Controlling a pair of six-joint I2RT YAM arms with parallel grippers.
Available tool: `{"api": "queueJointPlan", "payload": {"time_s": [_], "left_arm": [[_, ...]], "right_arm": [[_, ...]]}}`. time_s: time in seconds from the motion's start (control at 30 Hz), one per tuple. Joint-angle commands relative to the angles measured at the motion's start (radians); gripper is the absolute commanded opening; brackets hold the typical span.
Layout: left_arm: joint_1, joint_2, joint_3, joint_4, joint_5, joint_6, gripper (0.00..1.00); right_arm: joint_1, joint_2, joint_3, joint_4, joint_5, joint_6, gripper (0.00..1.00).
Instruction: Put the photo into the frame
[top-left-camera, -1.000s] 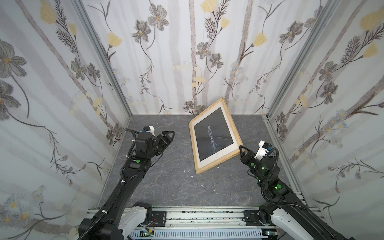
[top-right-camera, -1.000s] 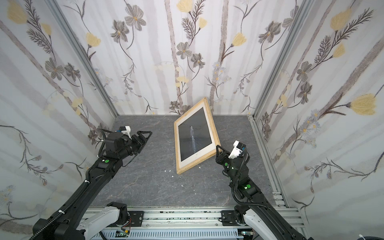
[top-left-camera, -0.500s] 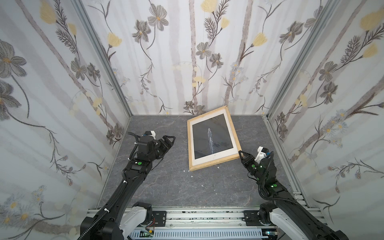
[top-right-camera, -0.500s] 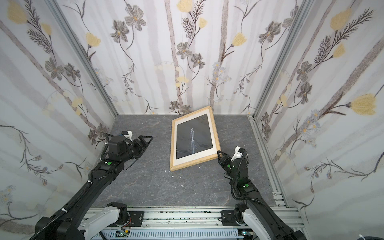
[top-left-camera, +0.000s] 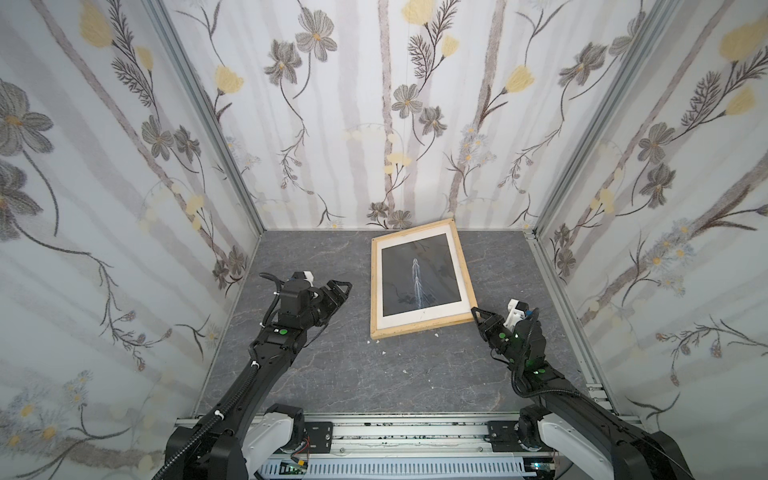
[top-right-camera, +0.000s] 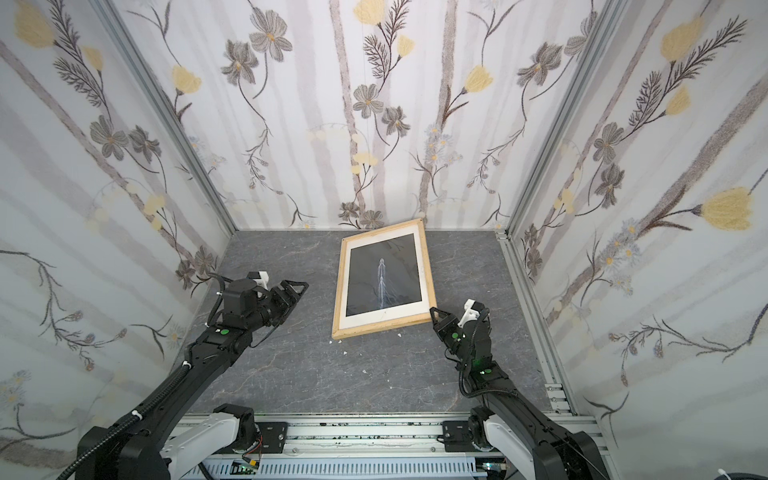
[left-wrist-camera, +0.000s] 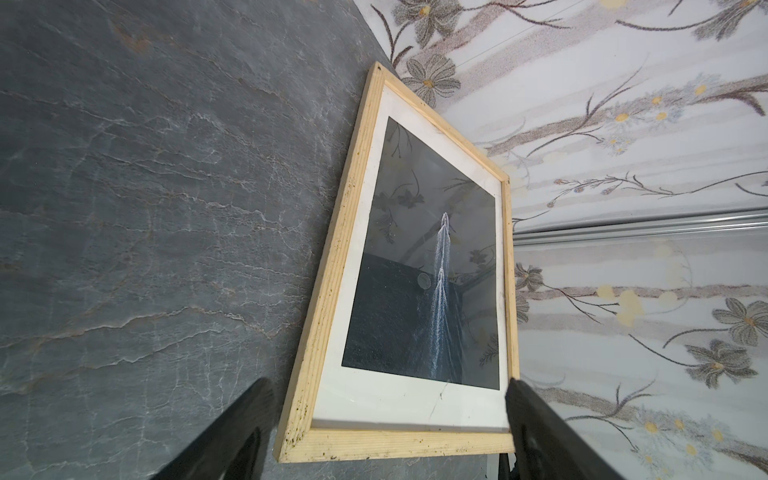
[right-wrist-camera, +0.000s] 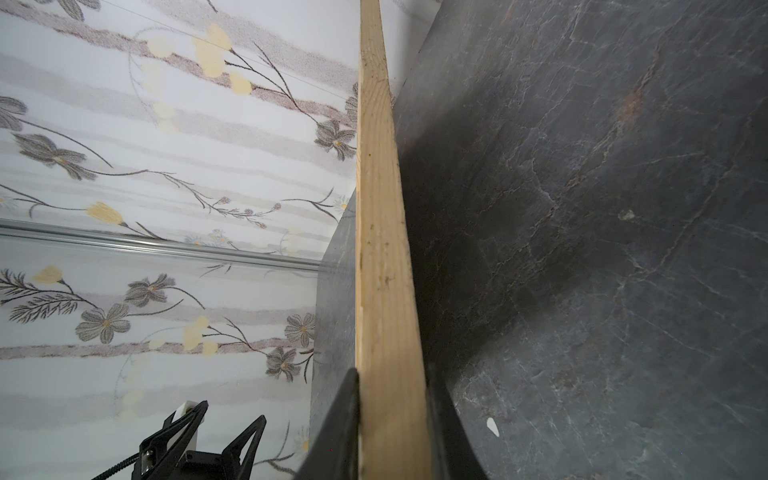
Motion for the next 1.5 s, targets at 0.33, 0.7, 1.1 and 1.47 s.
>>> {"api": "queueJointPlan", "payload": {"time_s": [0.33,0.7,1.1,1.47], "left_arm": [[0.0,0.024,-0.025,0.063,-0.008,0.004,0.87],[0.001,0.054,-0.019,0.075,-0.011,0.007,0.87],[0.0,0.069,-0.026,0.072,-0.021,0.017,0.87],[0.002,0.076,-0.026,0.073,-0.025,0.022,0.88]], "right_arm": [[0.005,0.142,-0.009,0.136,-0.141,-0.013,0.0],[0.007,0.236,-0.021,0.208,-0.243,-0.031,0.0],[0.029,0.406,-0.028,0.361,-0.376,-0.026,0.0],[0.087,0.499,-0.015,0.413,-0.395,-0.03,0.0]]}}
